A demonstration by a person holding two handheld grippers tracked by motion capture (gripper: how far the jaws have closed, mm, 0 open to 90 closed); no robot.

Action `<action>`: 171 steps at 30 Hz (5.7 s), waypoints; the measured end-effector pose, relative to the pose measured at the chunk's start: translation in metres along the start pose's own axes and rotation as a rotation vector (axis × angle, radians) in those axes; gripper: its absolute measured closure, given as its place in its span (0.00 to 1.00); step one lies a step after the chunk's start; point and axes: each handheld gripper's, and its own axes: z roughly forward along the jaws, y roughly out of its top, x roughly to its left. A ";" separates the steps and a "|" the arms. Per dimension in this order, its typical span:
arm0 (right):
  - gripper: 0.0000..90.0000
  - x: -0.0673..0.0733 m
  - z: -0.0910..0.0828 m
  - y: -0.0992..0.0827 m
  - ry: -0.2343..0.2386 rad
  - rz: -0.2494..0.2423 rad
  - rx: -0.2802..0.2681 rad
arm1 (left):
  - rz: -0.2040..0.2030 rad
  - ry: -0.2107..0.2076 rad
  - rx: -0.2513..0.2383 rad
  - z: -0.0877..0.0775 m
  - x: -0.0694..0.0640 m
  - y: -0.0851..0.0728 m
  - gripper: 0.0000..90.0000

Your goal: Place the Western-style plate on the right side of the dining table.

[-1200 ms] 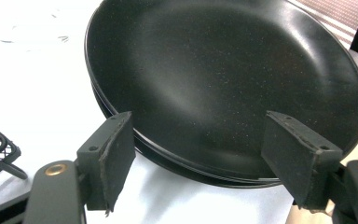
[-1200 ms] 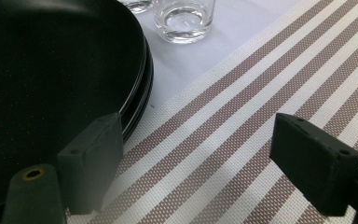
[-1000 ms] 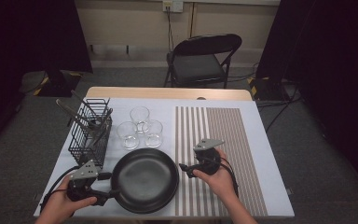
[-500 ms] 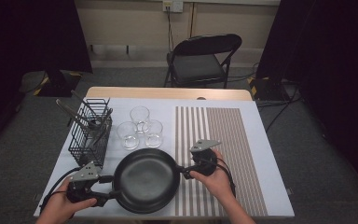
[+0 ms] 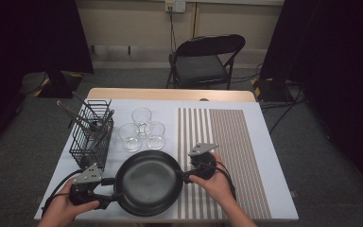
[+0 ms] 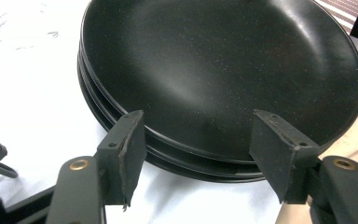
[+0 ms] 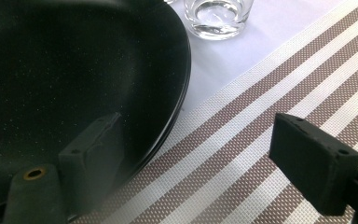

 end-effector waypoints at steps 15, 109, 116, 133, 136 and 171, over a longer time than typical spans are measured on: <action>0.19 0.000 0.001 -0.002 0.007 0.009 0.002 | 0.011 0.018 -0.001 0.001 0.001 0.002 0.44; 0.28 -0.003 -0.004 -0.002 0.025 0.129 0.018 | 0.071 0.039 -0.006 0.017 -0.003 0.013 0.59; 0.28 -0.003 -0.005 -0.002 0.026 0.131 0.022 | 0.063 0.038 0.009 0.017 -0.003 0.015 0.59; 0.29 -0.004 -0.005 -0.001 0.037 0.133 0.031 | 0.055 0.042 0.020 0.019 -0.002 0.018 0.60; 0.29 -0.004 -0.005 -0.001 0.035 0.131 0.032 | 0.069 0.048 0.021 0.018 -0.003 0.017 0.60; 0.29 -0.003 -0.006 -0.001 0.045 0.142 0.037 | 0.059 0.034 0.028 0.017 -0.005 0.018 0.62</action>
